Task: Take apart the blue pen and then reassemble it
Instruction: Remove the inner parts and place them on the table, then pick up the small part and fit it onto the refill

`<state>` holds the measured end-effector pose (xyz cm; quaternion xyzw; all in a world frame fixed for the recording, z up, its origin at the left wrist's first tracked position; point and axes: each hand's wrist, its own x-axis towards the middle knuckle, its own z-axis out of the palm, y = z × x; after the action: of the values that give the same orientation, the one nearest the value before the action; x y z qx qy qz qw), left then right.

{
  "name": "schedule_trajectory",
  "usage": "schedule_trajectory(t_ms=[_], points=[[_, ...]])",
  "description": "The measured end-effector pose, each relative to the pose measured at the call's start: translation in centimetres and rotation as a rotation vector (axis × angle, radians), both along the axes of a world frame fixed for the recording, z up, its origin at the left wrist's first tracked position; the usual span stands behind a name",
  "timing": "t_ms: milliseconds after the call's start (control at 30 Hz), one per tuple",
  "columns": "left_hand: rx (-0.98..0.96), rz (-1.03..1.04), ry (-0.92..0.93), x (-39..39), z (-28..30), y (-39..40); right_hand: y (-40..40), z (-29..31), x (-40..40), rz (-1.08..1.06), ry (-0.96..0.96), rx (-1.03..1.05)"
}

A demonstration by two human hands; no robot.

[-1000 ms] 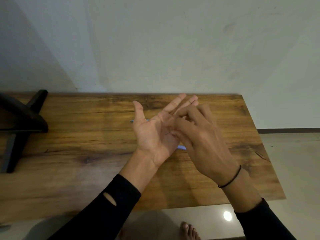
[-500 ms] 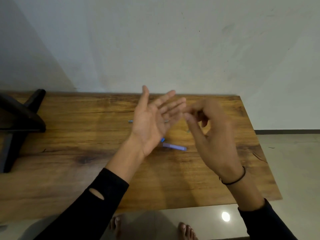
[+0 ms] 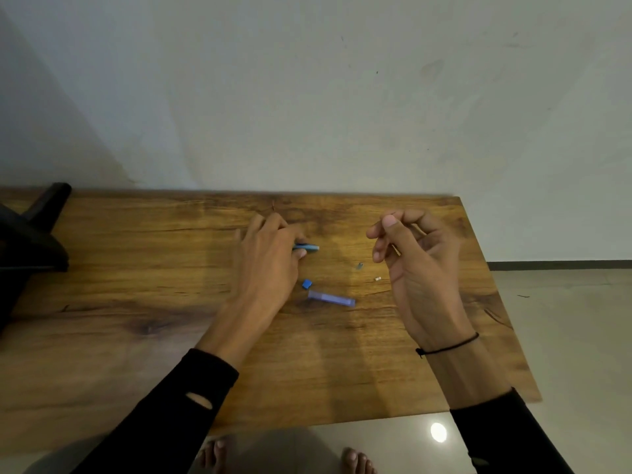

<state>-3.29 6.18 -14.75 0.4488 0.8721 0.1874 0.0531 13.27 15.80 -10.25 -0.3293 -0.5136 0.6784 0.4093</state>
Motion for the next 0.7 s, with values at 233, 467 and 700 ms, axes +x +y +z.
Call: schedule_trajectory(t_ms=[233, 467, 700], points=[[0.494, -0.204, -0.568, 1.4, 1.2, 0.6, -0.1, 0.4, 0.5, -0.019, 0.047, -0.061], [0.567, -0.258, -0.627, 2.1, 1.1, 0.6, -0.3, 0.3, 0.4, -0.027, 0.035, 0.038], [0.558, -0.256, -0.609, 2.2, 1.5, 0.5, -0.2, 0.2, 0.3, -0.021, 0.040, 0.073]])
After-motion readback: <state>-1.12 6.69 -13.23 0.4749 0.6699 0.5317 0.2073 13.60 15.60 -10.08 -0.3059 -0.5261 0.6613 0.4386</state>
